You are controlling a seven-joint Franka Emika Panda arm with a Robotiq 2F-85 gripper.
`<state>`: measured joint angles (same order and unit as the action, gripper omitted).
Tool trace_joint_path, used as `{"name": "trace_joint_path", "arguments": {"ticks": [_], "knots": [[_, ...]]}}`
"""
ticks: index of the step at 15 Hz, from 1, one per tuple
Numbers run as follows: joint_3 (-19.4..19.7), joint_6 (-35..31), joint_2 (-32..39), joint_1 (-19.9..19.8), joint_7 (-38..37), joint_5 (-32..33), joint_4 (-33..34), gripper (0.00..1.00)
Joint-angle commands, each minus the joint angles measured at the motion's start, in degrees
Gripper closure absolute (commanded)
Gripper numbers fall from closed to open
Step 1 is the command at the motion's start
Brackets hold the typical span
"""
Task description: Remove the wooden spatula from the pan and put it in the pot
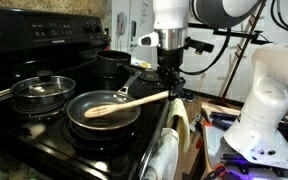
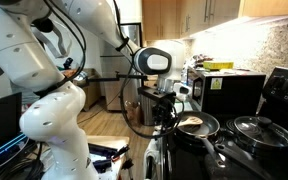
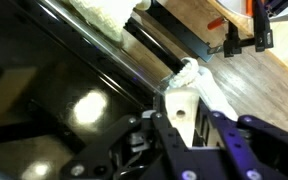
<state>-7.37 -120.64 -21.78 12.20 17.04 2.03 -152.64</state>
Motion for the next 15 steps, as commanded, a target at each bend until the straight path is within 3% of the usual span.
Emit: {"name": "trace_joint_path", "arguments": {"ticks": [1, 5, 8, 9, 10, 13, 14, 15], "knots": [[2.22, 2.50, -4.60, -2.21, -1.24, 1.22, 0.73, 0.93], [5.45, 4.32, -8.83, -4.56, -0.74, 1.15, 2.97, 0.93], [7.19, 9.28, -11.09, -7.41, -1.79, 2.98, 6.16, 0.93], [7.06, 6.51, -9.25, -5.63, -0.22, 1.22, 4.84, 0.93], [7.53, 7.05, -9.89, -6.09, -0.12, 1.30, 5.36, 0.70], [7.40, 7.01, -9.61, -5.71, -0.09, 1.26, 5.06, 0.70], [7.33, 7.00, -9.44, -5.68, -0.09, 1.26, 4.99, 0.93], [6.63, 7.63, -7.90, -6.70, -1.97, 2.87, 6.17, 0.93]]}}
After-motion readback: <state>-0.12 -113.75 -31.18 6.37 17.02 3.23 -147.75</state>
